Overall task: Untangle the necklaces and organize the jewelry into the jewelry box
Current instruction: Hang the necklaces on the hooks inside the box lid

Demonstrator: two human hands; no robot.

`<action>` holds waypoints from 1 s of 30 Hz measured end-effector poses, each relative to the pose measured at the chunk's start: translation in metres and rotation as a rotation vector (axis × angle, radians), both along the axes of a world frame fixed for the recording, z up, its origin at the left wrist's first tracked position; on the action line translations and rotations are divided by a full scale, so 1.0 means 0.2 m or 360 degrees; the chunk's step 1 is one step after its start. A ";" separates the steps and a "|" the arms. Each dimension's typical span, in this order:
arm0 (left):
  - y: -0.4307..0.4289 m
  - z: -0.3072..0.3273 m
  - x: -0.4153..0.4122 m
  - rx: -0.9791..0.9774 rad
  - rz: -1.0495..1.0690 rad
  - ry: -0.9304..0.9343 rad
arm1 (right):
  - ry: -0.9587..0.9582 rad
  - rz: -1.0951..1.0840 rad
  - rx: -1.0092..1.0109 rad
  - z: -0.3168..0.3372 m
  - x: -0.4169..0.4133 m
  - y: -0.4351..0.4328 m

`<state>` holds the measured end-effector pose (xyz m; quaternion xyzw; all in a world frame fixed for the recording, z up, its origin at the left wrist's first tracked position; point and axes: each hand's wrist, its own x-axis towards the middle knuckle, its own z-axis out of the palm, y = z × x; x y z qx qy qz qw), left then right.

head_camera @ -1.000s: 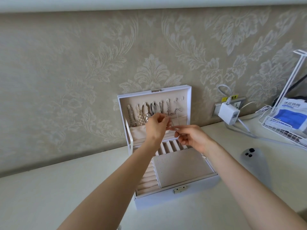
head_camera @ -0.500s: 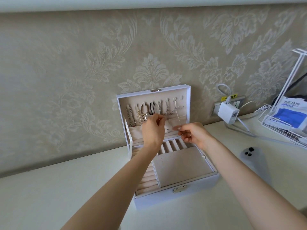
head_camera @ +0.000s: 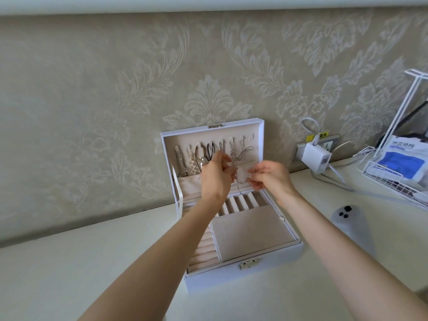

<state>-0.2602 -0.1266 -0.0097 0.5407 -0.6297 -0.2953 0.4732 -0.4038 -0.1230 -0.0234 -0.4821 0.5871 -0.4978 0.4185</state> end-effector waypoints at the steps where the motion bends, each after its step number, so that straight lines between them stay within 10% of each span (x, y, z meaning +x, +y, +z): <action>1: 0.00 0.00 0.00 0.0009 -0.0001 -0.0012 | 0.0017 -0.0032 -0.0068 0.01 0.01 0.00; 19: -0.03 0.00 -0.01 -0.0191 -0.0004 -0.0049 | 0.0226 0.0141 -0.0112 0.09 0.06 -0.06; 25: 0.01 -0.07 -0.04 -0.0092 0.0059 -0.1077 | 0.0161 0.0028 -0.0217 0.14 0.06 -0.10; 30: 0.03 -0.09 -0.05 0.0009 -0.0061 -0.1320 | 0.0093 0.0067 -0.0260 0.19 0.08 -0.13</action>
